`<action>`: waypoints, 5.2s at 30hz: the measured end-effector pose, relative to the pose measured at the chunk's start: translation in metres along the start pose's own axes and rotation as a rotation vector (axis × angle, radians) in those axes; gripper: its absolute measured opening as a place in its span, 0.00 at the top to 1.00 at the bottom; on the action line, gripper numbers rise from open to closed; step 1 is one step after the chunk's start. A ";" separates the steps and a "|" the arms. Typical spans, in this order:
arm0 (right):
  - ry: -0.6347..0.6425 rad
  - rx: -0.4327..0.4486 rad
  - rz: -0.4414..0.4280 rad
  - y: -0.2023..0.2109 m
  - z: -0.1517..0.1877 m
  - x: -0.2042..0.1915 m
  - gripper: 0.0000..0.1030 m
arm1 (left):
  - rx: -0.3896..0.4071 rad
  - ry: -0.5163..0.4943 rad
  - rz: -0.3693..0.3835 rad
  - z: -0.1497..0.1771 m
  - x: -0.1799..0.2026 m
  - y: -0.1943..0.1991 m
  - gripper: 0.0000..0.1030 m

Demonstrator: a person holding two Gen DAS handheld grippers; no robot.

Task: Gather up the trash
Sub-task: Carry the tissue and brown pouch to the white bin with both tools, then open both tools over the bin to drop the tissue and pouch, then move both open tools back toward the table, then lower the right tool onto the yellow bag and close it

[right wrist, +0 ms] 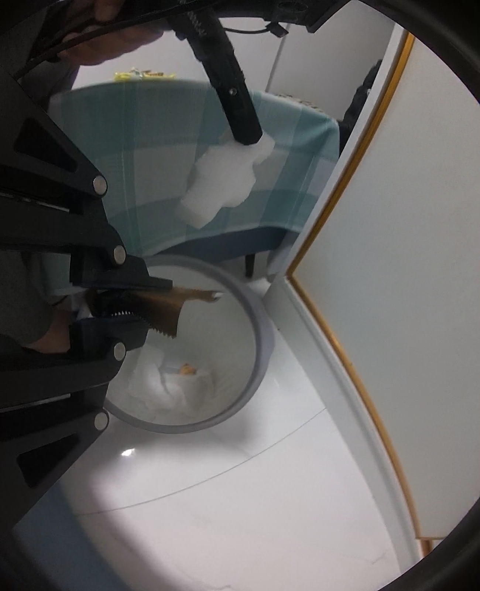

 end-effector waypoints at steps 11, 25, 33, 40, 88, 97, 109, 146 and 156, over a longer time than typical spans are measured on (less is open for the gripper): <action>-0.033 0.027 0.047 0.012 0.006 0.022 0.68 | -0.067 -0.005 0.007 0.002 0.004 -0.017 0.82; -0.033 0.147 0.171 0.065 -0.002 0.028 0.20 | -0.150 -0.034 0.001 0.015 0.018 -0.042 0.81; -0.024 0.158 0.198 0.071 -0.002 0.023 0.14 | -0.209 -0.028 -0.004 0.022 0.019 -0.051 0.80; -0.027 0.157 0.200 0.070 0.000 0.022 0.14 | -0.246 -0.033 -0.010 0.025 0.022 -0.056 0.79; 0.416 0.506 0.111 0.192 -0.020 -0.228 0.07 | 0.471 0.234 -0.200 0.031 -0.122 0.210 0.20; 0.574 0.518 0.012 0.170 0.000 -0.339 0.03 | 0.615 0.322 -0.318 0.071 -0.181 0.277 0.11; 0.697 0.433 -0.042 0.103 0.039 -0.435 0.00 | 0.687 0.487 -0.445 0.133 -0.278 0.303 0.11; 0.767 -0.048 -0.022 -0.146 0.130 -0.516 0.44 | 0.576 0.900 -0.320 0.232 -0.425 0.285 0.11; 0.699 -0.086 0.014 -0.159 0.130 -0.508 0.77 | 0.543 0.878 -0.352 0.232 -0.425 0.282 0.11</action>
Point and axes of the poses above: each gripper's, at about its wrist camera, not at the fingertips, and y roughly against the way its jaws point, x to its right, z to its underside, the point moved 6 cm from there along -y, roughly the way its jaws point, and after that the axes turned 4 degrees about x, right-handed, at the moved point
